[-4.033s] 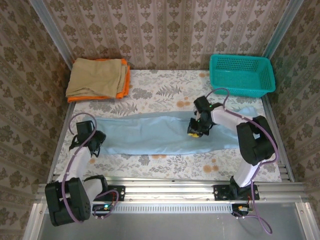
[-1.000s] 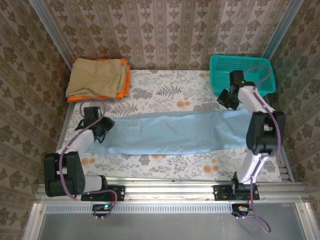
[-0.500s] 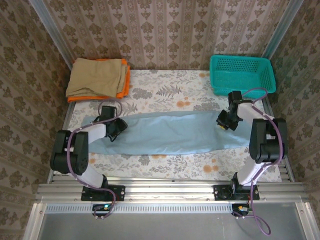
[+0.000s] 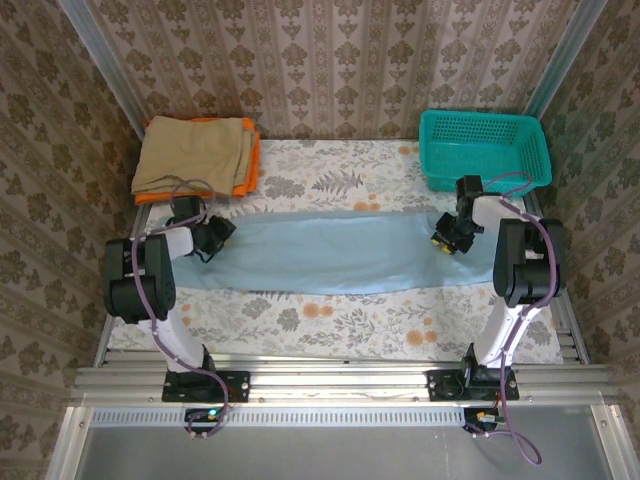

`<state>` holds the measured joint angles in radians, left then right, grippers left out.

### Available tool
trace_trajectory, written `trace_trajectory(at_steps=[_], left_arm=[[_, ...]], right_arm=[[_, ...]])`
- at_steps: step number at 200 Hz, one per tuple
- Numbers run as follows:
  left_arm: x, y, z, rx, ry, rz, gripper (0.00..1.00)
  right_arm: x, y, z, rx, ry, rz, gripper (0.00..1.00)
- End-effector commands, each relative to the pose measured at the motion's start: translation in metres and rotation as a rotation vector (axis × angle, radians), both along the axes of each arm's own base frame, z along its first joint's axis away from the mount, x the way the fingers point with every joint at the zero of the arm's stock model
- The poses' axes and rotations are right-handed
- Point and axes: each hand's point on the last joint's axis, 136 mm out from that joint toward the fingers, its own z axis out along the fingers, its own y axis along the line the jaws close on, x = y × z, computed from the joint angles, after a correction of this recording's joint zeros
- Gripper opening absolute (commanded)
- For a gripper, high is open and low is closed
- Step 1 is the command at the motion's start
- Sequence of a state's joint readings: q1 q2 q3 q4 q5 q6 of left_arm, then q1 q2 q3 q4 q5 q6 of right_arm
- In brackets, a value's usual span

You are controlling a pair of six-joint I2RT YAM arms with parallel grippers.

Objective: Fold and stack the trousers

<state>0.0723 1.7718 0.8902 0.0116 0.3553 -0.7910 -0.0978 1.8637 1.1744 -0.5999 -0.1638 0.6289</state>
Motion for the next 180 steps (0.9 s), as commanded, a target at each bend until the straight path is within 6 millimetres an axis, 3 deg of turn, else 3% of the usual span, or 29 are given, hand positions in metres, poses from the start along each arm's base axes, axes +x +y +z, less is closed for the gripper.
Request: trace_trajectory(at_steps=[1,19,52,71,82,97,118,137,180], left_arm=[[-0.024,0.061,-0.034,0.111,0.134,0.131,0.3],[-0.023,0.088,-0.027,0.115,0.129,0.195,0.31],[-0.009,0.116,0.001,0.13,0.102,0.241,0.31],[-0.006,0.116,0.034,0.152,0.047,0.24,0.33],[-0.006,0.104,0.058,0.159,-0.003,0.211,0.34],[-0.008,0.065,0.085,0.196,-0.053,0.118,0.39],[-0.021,-0.017,0.097,0.219,-0.088,-0.101,0.42],[-0.039,-0.083,0.087,0.221,-0.097,-0.253,0.44],[-0.066,-0.189,0.035,0.218,-0.023,-0.503,0.44]], right_arm=[[-0.019,-0.01,-0.013,-0.064,0.058,-0.008,0.26],[-0.032,0.012,-0.009,-0.027,0.055,0.042,0.26],[-0.049,0.064,0.005,0.072,0.027,0.137,0.27],[-0.055,0.089,0.012,0.119,0.016,0.187,0.28],[-0.054,0.092,0.018,0.118,-0.002,0.193,0.29],[-0.049,0.088,0.029,0.094,-0.037,0.194,0.28],[-0.039,0.08,0.047,0.072,-0.077,0.201,0.28],[-0.03,0.069,0.061,0.029,-0.119,0.207,0.29],[-0.025,0.05,0.068,0.0,-0.144,0.188,0.29]])
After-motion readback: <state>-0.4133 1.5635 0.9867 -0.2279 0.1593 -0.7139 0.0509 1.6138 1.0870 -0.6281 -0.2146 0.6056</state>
